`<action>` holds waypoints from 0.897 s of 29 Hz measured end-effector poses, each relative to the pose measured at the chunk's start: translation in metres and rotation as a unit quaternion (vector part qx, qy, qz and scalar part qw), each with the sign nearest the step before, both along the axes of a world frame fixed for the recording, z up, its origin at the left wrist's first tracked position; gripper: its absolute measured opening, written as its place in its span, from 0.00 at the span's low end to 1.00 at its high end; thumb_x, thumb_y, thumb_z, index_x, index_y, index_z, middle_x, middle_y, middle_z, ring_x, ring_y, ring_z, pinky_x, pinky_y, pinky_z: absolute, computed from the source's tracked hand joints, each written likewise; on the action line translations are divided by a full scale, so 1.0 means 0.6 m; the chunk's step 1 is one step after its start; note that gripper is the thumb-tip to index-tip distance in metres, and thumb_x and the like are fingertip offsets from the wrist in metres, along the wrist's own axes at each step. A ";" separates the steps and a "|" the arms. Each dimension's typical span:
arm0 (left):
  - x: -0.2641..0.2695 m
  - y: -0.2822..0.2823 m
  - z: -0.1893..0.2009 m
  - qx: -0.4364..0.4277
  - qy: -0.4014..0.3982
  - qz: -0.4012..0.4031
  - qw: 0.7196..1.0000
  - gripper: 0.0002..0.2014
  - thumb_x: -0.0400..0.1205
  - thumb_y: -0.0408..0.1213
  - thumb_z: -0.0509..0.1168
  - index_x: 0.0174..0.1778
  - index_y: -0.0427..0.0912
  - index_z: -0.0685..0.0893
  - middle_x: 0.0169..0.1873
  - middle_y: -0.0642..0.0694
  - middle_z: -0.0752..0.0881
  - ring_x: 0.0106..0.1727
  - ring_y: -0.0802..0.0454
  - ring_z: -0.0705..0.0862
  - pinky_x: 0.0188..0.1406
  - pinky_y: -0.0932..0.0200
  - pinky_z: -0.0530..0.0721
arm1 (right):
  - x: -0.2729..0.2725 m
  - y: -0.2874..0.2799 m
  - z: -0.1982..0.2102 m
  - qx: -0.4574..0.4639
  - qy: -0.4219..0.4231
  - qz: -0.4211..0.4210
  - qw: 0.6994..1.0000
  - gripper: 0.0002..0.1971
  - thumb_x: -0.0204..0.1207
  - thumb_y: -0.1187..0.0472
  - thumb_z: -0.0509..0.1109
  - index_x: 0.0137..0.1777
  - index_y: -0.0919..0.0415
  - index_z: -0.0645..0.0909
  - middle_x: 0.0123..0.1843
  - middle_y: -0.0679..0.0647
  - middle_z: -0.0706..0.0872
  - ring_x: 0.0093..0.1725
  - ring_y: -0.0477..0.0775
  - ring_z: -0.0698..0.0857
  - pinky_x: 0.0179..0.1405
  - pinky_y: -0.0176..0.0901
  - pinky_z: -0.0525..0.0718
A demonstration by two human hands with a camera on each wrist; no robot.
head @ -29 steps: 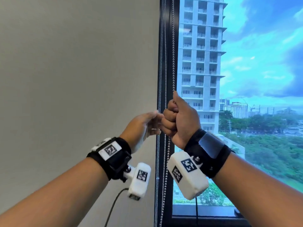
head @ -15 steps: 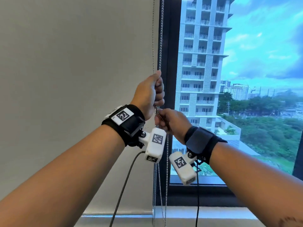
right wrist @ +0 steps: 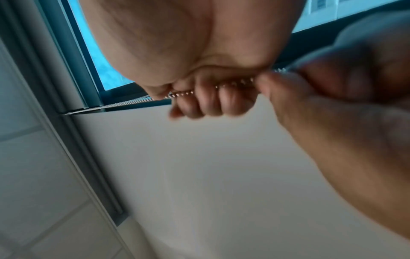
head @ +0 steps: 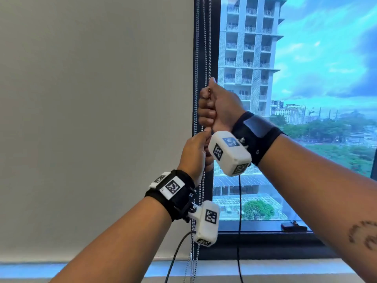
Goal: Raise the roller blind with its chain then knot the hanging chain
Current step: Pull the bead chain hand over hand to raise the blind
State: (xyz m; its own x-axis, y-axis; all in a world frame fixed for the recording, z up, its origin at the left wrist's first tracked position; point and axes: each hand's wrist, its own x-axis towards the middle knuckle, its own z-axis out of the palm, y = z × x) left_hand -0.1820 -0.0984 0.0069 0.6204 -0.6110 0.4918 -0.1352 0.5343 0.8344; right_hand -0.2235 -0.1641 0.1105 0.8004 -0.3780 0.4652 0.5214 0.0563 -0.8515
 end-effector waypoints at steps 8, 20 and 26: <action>0.052 0.040 0.038 0.066 -0.148 0.036 0.986 0.16 0.86 0.43 0.52 0.38 0.44 0.81 0.33 0.45 0.82 0.31 0.53 0.78 0.40 0.53 0.75 | -0.010 0.023 -0.031 0.037 -0.061 -0.010 0.997 0.26 0.83 0.43 0.57 0.25 0.50 0.57 0.19 0.47 0.54 0.16 0.47 0.50 0.20 0.30 0.51; 0.053 0.059 0.148 0.011 -0.210 0.016 0.978 0.11 0.90 0.40 0.57 0.49 0.41 0.82 0.35 0.46 0.85 0.45 0.38 0.85 0.38 0.54 0.83 | 0.004 0.033 -0.100 -0.017 0.008 0.000 1.000 0.26 0.83 0.39 0.55 0.26 0.50 0.56 0.19 0.47 0.56 0.15 0.45 0.53 0.21 0.30 0.49; 0.040 0.035 0.119 0.001 -0.129 -0.044 0.991 0.10 0.83 0.36 0.53 0.35 0.43 0.72 0.25 0.48 0.68 0.26 0.50 0.68 0.43 0.46 0.72 | -0.003 0.027 -0.115 -0.035 0.079 0.000 0.996 0.21 0.84 0.61 0.53 0.27 0.52 0.56 0.15 0.43 0.58 0.11 0.39 0.56 0.13 0.24 0.51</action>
State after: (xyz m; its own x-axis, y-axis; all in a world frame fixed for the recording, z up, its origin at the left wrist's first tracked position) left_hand -0.1581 -0.0772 0.0781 0.4184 -0.6589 0.6251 -0.2969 0.5512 0.7798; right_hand -0.2251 -0.1477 0.0413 0.8660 -0.3484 0.3586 0.3805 -0.0060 -0.9248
